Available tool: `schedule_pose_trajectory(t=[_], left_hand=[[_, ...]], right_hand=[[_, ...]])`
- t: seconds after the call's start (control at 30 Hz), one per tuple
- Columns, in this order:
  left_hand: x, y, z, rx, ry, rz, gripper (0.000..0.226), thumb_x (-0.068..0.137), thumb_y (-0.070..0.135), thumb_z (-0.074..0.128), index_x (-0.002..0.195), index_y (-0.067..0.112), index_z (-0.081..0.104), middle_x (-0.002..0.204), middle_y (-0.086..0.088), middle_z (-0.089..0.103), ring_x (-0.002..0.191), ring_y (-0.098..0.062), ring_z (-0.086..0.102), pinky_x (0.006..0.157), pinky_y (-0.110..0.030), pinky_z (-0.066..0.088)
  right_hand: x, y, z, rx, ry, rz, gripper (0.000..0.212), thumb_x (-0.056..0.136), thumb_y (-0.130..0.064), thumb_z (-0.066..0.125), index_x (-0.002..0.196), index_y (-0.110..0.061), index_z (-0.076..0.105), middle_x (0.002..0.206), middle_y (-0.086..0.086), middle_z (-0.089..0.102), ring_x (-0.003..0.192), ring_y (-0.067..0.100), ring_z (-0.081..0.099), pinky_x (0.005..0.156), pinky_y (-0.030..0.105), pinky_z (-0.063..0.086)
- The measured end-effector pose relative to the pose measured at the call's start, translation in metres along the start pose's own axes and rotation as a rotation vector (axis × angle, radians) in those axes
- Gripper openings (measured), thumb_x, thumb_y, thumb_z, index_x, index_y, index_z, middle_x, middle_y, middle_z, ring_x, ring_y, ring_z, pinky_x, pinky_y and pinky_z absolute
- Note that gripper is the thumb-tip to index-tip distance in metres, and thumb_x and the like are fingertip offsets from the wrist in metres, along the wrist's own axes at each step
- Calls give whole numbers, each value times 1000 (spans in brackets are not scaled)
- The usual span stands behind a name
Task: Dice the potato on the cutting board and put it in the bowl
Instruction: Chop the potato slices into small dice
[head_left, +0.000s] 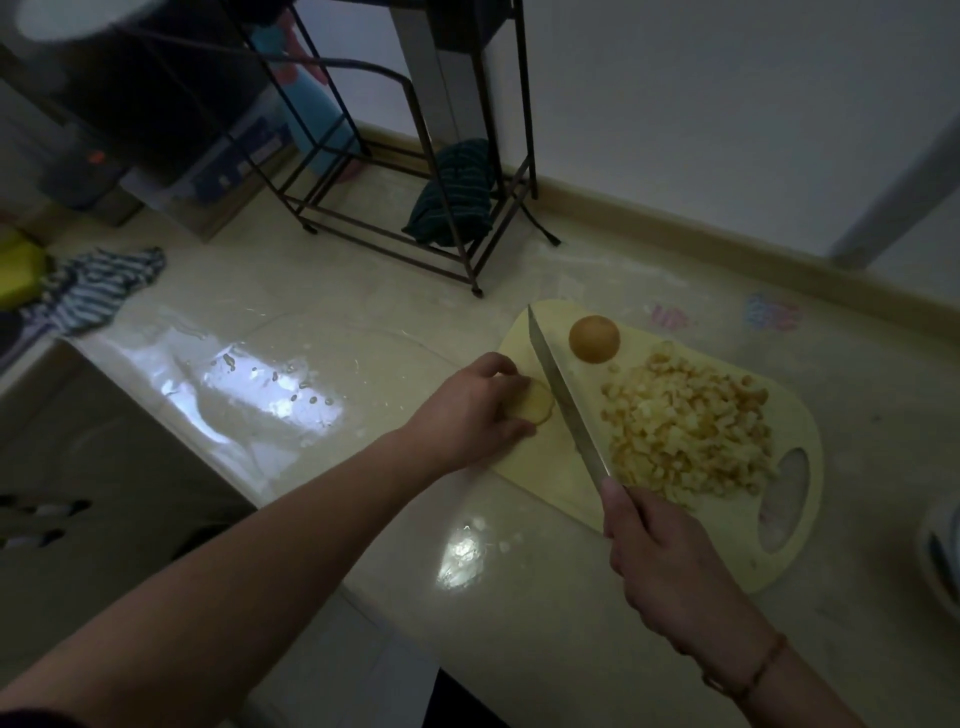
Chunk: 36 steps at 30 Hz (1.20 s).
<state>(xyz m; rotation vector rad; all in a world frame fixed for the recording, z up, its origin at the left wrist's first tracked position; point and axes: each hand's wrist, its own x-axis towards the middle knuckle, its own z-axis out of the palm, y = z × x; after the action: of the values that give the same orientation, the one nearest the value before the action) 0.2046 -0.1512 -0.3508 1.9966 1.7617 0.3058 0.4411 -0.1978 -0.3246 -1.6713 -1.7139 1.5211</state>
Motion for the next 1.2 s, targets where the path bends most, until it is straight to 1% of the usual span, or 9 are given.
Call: schedule_pose_trajectory(t=[0.1,0.2,0.43,0.53,0.73,0.8,1.0,1.1,1.2], left_hand=[[3,7,4,-22,21,-42,57,85,32,78,134,8,61,134,-9,51,85,-16,56,87,-33,51],[0,9,6,-29,26,-43,57,86,30,77,135,7,60,137,-9,49,85,-16,57,88,-32,51],[0,8,10,74,20,4,60,89,38,70,140,10,54,140,-8,46,97,-26,63,85,-38,54],[2,8,5,265,92,116,56,86,48,62,129,12,63,128,-9,58,98,-29,60,71,-38,55],[2,10,10,221,127,346,31,86,28,54,96,7,76,99,-12,69,87,-33,63,62,-40,54],[2,10,11,204,131,350,28,86,25,56,94,8,76,97,-12,69,86,-33,63,61,-39,54],[2,8,13,207,144,348,27,86,27,57,97,11,75,98,-10,66,91,-32,61,60,-39,55],[4,8,14,199,152,340,27,85,28,57,96,12,76,98,-10,67,92,-32,61,60,-39,55],[6,5,13,191,142,357,27,85,28,58,96,13,76,99,-10,68,92,-33,62,64,-39,56]], right_hand=[[0,-4,-3,-36,-5,6,58,92,-58,32,71,-7,51,57,2,51,40,3,38,45,21,27],[0,-8,-3,-76,-32,-30,64,85,-64,27,71,-6,51,57,1,51,39,3,40,41,17,28],[-1,-8,-7,-42,-1,-36,67,81,-65,28,70,-3,51,53,0,48,39,4,39,48,23,31],[-2,-8,-4,-25,21,-57,63,80,-66,29,65,-8,49,52,0,49,40,5,40,51,23,31],[-4,-7,-1,-77,24,-115,63,81,-63,26,66,-8,51,56,4,55,49,9,48,56,30,38],[-9,-4,-2,-99,41,-124,58,84,-60,28,67,-11,52,57,3,55,57,8,53,58,21,37],[-23,3,-1,-117,67,-128,54,83,-60,31,66,-13,53,54,3,54,69,3,56,63,15,40],[-25,4,3,-107,80,-133,53,82,-60,29,66,-15,52,55,2,55,68,6,57,62,20,40],[-24,4,6,-123,87,-139,53,83,-60,27,67,-15,52,58,3,56,62,12,56,59,28,31]])
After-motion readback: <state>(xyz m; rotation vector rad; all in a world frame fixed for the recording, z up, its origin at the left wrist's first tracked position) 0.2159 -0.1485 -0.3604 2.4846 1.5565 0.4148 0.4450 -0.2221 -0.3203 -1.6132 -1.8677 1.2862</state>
